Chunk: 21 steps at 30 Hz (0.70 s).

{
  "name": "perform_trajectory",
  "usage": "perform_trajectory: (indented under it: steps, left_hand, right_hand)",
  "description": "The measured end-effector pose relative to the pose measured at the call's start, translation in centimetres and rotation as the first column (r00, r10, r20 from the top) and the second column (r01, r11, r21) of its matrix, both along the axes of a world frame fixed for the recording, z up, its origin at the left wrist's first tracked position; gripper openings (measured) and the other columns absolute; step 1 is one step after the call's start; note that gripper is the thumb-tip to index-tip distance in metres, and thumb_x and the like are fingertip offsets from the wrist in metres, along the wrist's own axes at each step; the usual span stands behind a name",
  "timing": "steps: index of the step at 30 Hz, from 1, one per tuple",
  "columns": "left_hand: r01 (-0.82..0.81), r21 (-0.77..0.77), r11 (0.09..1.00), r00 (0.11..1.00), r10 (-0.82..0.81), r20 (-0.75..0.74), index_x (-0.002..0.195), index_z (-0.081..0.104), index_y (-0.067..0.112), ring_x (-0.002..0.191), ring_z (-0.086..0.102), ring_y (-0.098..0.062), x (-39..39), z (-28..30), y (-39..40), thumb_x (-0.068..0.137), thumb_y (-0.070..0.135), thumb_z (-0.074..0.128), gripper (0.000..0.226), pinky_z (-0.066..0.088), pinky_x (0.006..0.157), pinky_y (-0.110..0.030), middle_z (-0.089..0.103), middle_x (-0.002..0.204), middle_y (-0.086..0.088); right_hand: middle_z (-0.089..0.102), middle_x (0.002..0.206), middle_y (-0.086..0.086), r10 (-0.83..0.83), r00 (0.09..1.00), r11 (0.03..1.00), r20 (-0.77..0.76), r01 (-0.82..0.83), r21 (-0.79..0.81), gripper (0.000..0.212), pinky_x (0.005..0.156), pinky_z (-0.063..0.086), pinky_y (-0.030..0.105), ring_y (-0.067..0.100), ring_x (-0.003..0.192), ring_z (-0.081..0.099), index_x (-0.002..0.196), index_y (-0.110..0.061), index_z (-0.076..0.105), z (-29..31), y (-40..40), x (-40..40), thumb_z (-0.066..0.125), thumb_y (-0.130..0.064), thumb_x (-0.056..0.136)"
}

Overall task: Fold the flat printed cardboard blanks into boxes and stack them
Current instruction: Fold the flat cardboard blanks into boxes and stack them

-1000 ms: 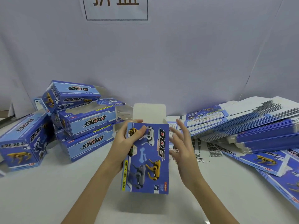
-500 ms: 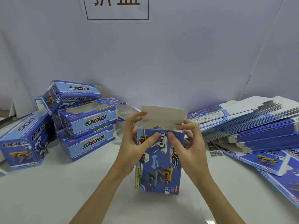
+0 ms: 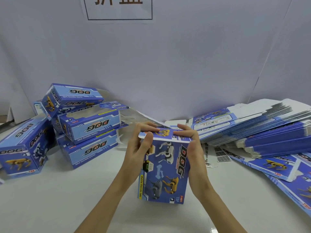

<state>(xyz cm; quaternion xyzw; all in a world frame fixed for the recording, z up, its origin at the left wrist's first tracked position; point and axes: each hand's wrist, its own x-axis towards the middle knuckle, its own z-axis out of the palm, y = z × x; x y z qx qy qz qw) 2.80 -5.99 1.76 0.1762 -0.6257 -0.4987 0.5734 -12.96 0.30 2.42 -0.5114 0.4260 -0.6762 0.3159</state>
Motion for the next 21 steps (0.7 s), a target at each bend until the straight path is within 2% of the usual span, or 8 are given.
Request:
perform_trajectory:
  steps: [1, 3, 5, 8, 10, 13, 16, 21]
  left_hand:
    - [0.023, 0.001, 1.000, 1.000, -0.023, 0.018, 0.120, 0.060, 0.019, 0.123, 0.066, -0.030, 0.2, 0.1, -0.1, 0.093, 0.065, 0.062, 0.053, 0.064, 0.074, -0.037, 0.064, 0.129, 0.002]
    - [0.025, -0.020, 0.999, 0.997, -0.023, 0.079, 0.126, 0.059, 0.022, 0.111, 0.071, -0.027, 0.9, 0.3, -0.4, 0.098, 0.057, 0.060, 0.044, 0.064, 0.074, -0.044, 0.067, 0.125, 0.003]
    - [-0.023, -0.089, 0.996, 0.989, 0.035, 0.142, 0.131, 0.056, 0.020, 0.089, 0.070, -0.016, 1.4, 0.6, -0.7, 0.104, 0.045, 0.056, 0.036, 0.061, 0.070, -0.034, 0.068, 0.124, 0.003]
    - [-0.073, -0.135, 0.988, 0.982, 0.095, 0.165, 0.121, 0.060, 0.019, 0.090, 0.068, -0.015, 1.3, 0.9, -0.6, 0.102, 0.036, 0.055, 0.026, 0.059, 0.069, -0.031, 0.067, 0.124, 0.001]
    - [-0.099, -0.142, 0.985, 0.983, 0.119, 0.138, 0.114, 0.061, 0.015, 0.092, 0.069, -0.015, 0.9, 0.9, -0.5, 0.102, 0.035, 0.057, 0.024, 0.058, 0.069, -0.025, 0.068, 0.122, 0.001]
    - [-0.094, -0.108, 0.990, 0.992, 0.103, 0.080, 0.110, 0.062, 0.019, 0.108, 0.070, -0.020, 0.6, 0.7, -0.2, 0.098, 0.042, 0.066, 0.027, 0.061, 0.070, -0.028, 0.067, 0.124, 0.000]
    - [-0.058, -0.076, 0.995, 0.997, 0.061, 0.039, 0.107, 0.064, 0.027, 0.124, 0.065, -0.024, 0.4, 0.8, 0.0, 0.093, 0.044, 0.070, 0.023, 0.063, 0.075, -0.030, 0.066, 0.126, -0.002]
    - [-0.066, -0.057, 0.996, 0.996, 0.068, 0.050, 0.103, 0.068, 0.031, 0.124, 0.066, -0.025, 0.3, 0.9, -0.3, 0.091, 0.045, 0.073, 0.020, 0.065, 0.076, -0.034, 0.068, 0.129, 0.003]
  right_hand:
    - [0.055, 0.144, 0.004, 0.015, 1.000, 1.000, 0.025, -0.015, 0.007, 0.095, 0.088, 0.059, 0.024, 0.028, 0.137, 0.056, 0.120, -0.022, 0.066, -0.1, -0.1, -0.1, 0.069, -0.095, 0.059]
    - [0.056, 0.144, 0.009, 0.025, 0.999, 0.998, 0.033, -0.023, -0.055, 0.044, 0.083, 0.063, 0.030, 0.032, 0.134, 0.060, 0.118, -0.035, 0.068, -0.4, 0.2, 0.1, 0.064, -0.069, 0.090]
    - [0.055, 0.144, 0.011, 0.026, 0.999, 0.994, 0.025, -0.024, -0.104, 0.020, 0.080, 0.064, 0.034, 0.034, 0.130, 0.063, 0.117, -0.041, 0.067, -0.8, 0.6, 0.2, 0.053, -0.045, 0.103]
    - [0.053, 0.147, 0.006, -0.041, 0.993, 0.993, -0.113, 0.028, -0.118, 0.024, 0.095, 0.060, 0.056, 0.033, 0.139, 0.054, 0.125, -0.039, 0.061, -1.0, 0.2, 0.0, 0.044, -0.034, 0.109]
    - [0.048, 0.152, -0.002, -0.079, 0.984, 0.992, -0.162, 0.063, -0.106, 0.023, 0.097, 0.057, 0.062, 0.030, 0.144, 0.049, 0.128, -0.035, 0.058, -1.2, -0.1, -0.1, 0.041, -0.029, 0.113]
    - [0.045, 0.155, -0.007, -0.034, 0.995, 0.995, -0.096, 0.024, -0.094, 0.025, 0.089, 0.063, 0.051, 0.026, 0.143, 0.051, 0.127, -0.038, 0.061, -1.3, 0.4, 0.0, 0.047, -0.045, 0.108]
    - [0.058, 0.143, -0.006, 0.008, 0.999, 0.997, -0.042, -0.012, -0.082, 0.043, 0.089, 0.063, 0.050, 0.027, 0.131, 0.063, 0.126, -0.040, 0.061, -0.9, 0.8, 0.3, 0.059, -0.070, 0.095]
    - [0.076, 0.114, 0.002, 0.012, 1.000, 0.994, 0.023, -0.009, -0.111, 0.019, 0.066, 0.064, 0.028, 0.025, 0.099, 0.078, 0.110, -0.037, 0.065, -0.2, 0.8, 0.4, 0.064, -0.050, 0.096]
